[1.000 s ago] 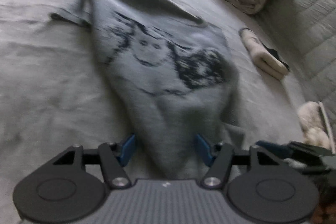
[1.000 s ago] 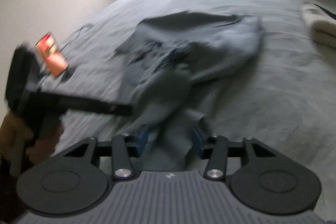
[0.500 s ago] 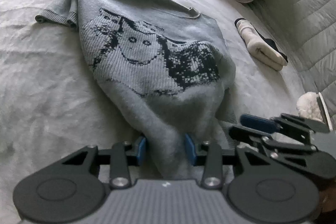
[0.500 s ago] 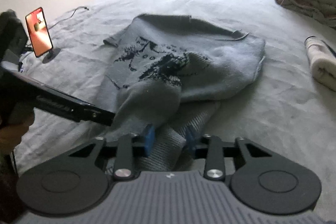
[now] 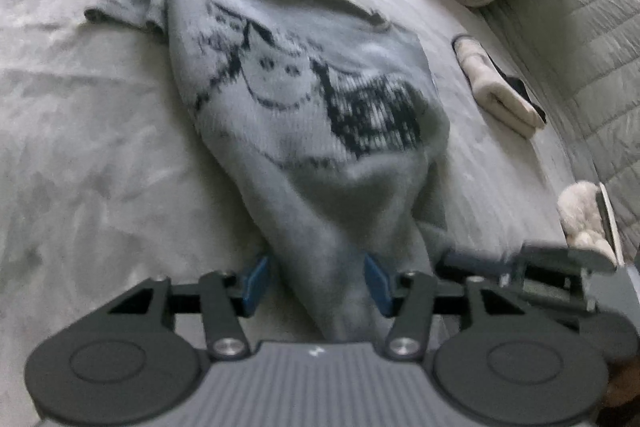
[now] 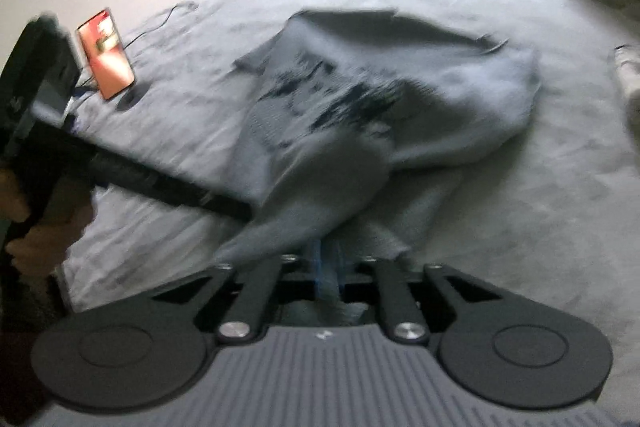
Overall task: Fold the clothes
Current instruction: 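Grasp the sweater hem with the right gripper and pull it to straighten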
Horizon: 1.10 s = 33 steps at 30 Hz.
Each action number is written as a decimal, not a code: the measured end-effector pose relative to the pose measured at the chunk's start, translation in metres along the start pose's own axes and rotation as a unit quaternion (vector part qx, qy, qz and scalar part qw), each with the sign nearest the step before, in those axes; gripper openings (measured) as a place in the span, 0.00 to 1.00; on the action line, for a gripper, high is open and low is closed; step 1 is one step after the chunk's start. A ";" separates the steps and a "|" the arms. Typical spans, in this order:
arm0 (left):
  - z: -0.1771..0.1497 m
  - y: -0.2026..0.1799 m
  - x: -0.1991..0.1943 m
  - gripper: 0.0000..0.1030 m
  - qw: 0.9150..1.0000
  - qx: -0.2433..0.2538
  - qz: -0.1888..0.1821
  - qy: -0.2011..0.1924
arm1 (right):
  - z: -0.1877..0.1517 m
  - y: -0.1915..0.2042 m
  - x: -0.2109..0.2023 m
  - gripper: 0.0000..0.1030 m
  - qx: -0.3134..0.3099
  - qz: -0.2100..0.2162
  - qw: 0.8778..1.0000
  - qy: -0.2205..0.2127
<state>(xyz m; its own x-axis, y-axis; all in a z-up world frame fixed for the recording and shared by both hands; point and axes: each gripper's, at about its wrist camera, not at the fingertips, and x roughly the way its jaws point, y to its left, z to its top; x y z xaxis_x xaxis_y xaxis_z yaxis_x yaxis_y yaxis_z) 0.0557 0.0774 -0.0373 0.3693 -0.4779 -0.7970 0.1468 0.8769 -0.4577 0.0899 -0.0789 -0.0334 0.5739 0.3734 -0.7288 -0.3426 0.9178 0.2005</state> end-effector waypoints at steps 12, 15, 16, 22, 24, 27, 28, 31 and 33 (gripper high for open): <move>-0.007 0.000 0.007 0.57 1.000 0.000 -0.007 0.012 | -0.002 0.002 0.043 0.33 -0.057 -0.041 0.997 0.016; -0.007 0.001 0.008 0.57 1.000 -0.002 -0.009 0.011 | -0.004 -0.001 0.039 0.14 -0.045 -0.031 0.998 0.027; -0.007 0.001 0.008 0.57 1.000 -0.002 -0.010 0.010 | -0.006 -0.005 0.037 0.12 -0.032 -0.021 0.999 0.031; -0.007 0.000 0.010 0.52 1.000 0.005 -0.007 0.007 | -0.015 -0.019 0.027 0.10 0.050 0.056 0.996 0.047; -0.006 0.001 0.010 0.33 1.000 0.007 0.001 0.009 | -0.018 -0.016 0.027 0.10 0.067 0.085 0.993 0.053; -0.005 0.004 0.010 0.04 1.000 -0.006 -0.023 0.016 | -0.020 -0.008 0.028 0.10 0.086 0.129 0.986 0.060; -0.004 0.004 0.008 0.04 0.999 -0.007 -0.033 0.013 | -0.019 -0.005 0.028 0.10 0.090 0.141 0.984 0.060; -0.001 0.000 -0.009 0.04 0.997 0.008 -0.074 -0.028 | -0.013 0.001 0.026 0.10 0.113 0.184 0.975 0.048; 0.002 -0.003 -0.025 0.04 0.992 0.017 -0.106 -0.067 | -0.005 0.003 0.018 0.10 0.129 0.213 0.968 0.024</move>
<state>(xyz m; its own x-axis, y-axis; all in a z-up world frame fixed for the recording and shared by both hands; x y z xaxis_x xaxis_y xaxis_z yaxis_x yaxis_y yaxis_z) 0.0474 0.0870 -0.0155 0.4445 -0.6421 -0.6246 0.2647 0.7603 -0.5933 0.0948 -0.0701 -0.0491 0.3838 0.7242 -0.5729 -0.3396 0.6877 0.6417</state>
